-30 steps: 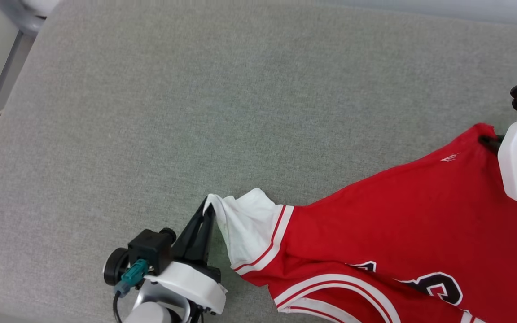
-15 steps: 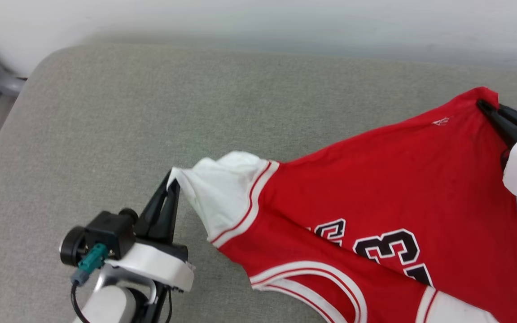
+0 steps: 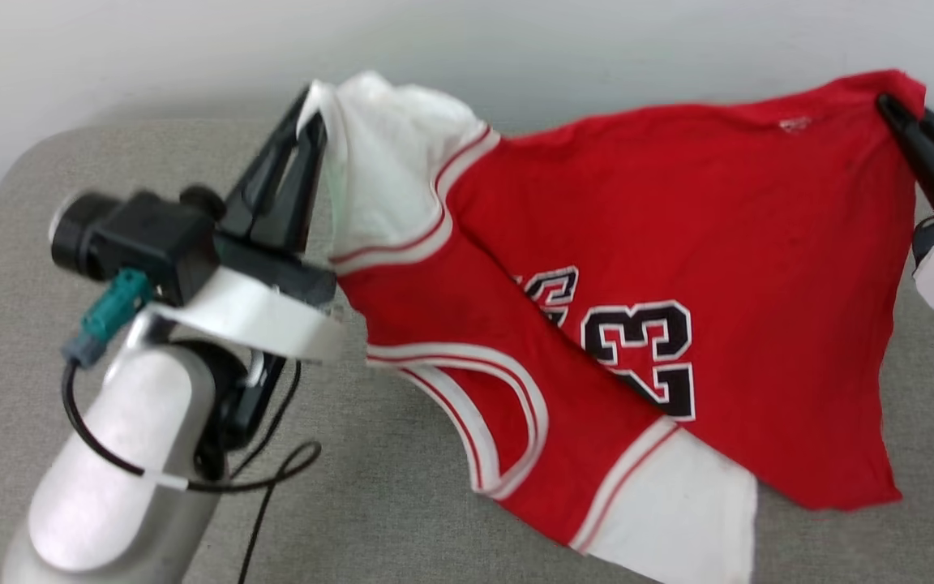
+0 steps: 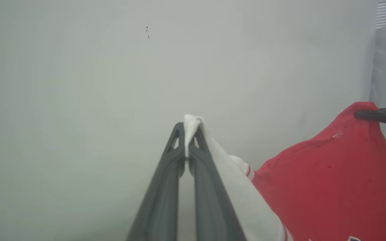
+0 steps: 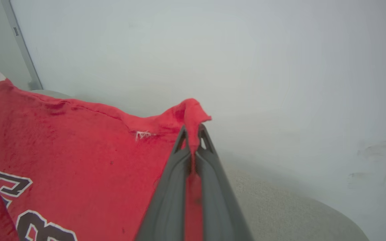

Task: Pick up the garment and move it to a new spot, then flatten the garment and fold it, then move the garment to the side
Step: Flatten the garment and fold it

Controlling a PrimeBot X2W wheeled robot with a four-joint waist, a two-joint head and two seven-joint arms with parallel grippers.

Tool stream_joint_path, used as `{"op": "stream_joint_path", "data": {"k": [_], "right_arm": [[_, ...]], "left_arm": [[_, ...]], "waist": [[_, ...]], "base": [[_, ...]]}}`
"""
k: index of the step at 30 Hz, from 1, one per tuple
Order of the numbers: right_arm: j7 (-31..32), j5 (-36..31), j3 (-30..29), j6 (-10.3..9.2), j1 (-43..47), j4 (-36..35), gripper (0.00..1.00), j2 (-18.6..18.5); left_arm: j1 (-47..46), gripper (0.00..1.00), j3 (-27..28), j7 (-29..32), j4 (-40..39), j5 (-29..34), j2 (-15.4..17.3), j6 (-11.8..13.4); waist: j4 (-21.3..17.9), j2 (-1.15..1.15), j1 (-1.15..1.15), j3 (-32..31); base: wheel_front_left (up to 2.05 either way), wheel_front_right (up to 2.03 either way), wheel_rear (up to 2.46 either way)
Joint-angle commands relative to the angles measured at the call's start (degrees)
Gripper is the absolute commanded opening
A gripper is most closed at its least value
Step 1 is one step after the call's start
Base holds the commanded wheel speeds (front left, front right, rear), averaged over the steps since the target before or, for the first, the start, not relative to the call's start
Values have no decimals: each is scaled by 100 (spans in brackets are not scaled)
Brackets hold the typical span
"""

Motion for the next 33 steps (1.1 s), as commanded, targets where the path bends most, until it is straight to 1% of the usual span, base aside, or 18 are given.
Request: {"op": "stream_joint_path", "data": {"k": [1,9,10,12,13,14,16,21,27,28,29,33], "right_arm": [[46,-105,-146,-7,4,-123,0,88],[396,-555,-807,-6,-359,-705,0,443],[396,-555,-807,-6,-359,-705,0,443],[507,-587,-892,-6,-555,-760,0,526],[611,-592,-996,-6,-849,-774,0,571],[611,-592,-996,-6,-849,-774,0,571],[705,-631,-1055,-7,-1167,-720,0,608],[839,-744,-1076,-7,-2158,-400,0,679],[846,-988,-879,-7,-3430,221,0,753],[831,-1044,-817,-7,-3652,339,0,747],[776,-1135,-672,-7,-4321,707,0,790],[624,-1313,-446,-7,-5171,1209,0,840]], "left_arm": [[-288,0,-21,53,-23,53,22,-54],[-1707,0,-33,328,156,99,-27,-371],[-1707,0,-33,328,156,99,-27,-371],[-2071,0,-47,376,274,103,-74,-453],[-2469,0,-23,406,409,105,-95,-517],[-2469,0,-23,406,409,105,-95,-517],[-2856,0,-16,437,580,148,-122,-589],[-3930,0,33,489,1117,144,-195,-759],[-5252,0,44,486,1901,159,-221,-946],[-5482,0,27,451,2037,169,-232,-968],[-6128,0,-20,409,2437,226,-203,-1036],[-6919,0,-43,316,2877,279,-197,-1080]], "waist": [[-31,0,0,48],[-108,0,0,377],[-108,0,0,377],[-121,0,0,486],[-135,0,0,632],[-135,0,0,632],[-142,0,0,778],[-175,0,0,1198],[-206,0,0,1732],[-209,0,0,1812],[-226,0,0,2035],[-264,0,0,2252]], "base": [[0,0,0],[0,0,0],[0,0,0],[0,0,0],[0,0,0],[0,0,0],[0,0,0],[0,0,0],[0,0,0],[0,0,0],[0,0,0],[0,0,0]]}}
